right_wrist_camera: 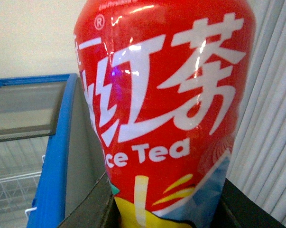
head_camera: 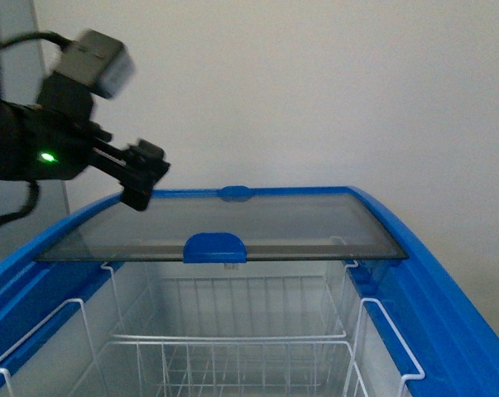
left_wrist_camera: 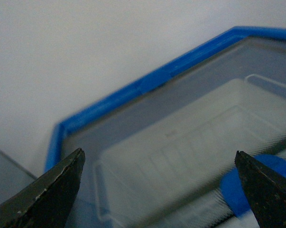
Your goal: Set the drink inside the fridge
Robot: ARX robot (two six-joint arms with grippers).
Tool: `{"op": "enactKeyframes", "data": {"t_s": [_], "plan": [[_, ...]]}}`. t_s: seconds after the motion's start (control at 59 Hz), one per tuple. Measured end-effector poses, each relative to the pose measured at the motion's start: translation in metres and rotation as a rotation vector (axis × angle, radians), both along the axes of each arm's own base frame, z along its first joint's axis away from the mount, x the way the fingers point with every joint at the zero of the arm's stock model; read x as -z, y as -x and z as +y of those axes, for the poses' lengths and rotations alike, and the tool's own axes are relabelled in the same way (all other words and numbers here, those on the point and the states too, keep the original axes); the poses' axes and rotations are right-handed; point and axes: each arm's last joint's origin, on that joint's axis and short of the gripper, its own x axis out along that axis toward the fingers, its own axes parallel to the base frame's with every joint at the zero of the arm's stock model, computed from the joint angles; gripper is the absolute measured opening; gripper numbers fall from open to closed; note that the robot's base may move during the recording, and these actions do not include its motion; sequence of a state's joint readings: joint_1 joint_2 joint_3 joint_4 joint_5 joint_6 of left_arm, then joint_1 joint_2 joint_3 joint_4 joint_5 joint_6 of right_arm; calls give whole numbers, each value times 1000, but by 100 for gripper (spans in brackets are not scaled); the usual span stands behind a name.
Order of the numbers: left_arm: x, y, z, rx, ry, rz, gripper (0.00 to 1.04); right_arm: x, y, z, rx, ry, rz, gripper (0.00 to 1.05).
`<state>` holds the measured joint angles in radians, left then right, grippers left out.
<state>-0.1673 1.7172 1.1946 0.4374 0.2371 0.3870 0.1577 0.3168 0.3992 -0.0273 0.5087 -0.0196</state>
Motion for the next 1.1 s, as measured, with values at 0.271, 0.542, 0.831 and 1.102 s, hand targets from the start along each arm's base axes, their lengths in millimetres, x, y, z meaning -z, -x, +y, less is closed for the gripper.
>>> {"op": "enactKeyframes", "data": {"t_s": [0.271,0.542,0.831,1.102], "plan": [[31,182,68,-96,550,359,94,0,0,0,0,0,0,36],[89,265,73,-422,404,9,44,-9,-4,2,-374,326,409,36],[103,274,73,-418,389,-5,3,-50,-102,46,-689,1050,444,36],[108,279,73,-417,390,-6,3,-1,-162,110,-843,1238,548,36]]}}
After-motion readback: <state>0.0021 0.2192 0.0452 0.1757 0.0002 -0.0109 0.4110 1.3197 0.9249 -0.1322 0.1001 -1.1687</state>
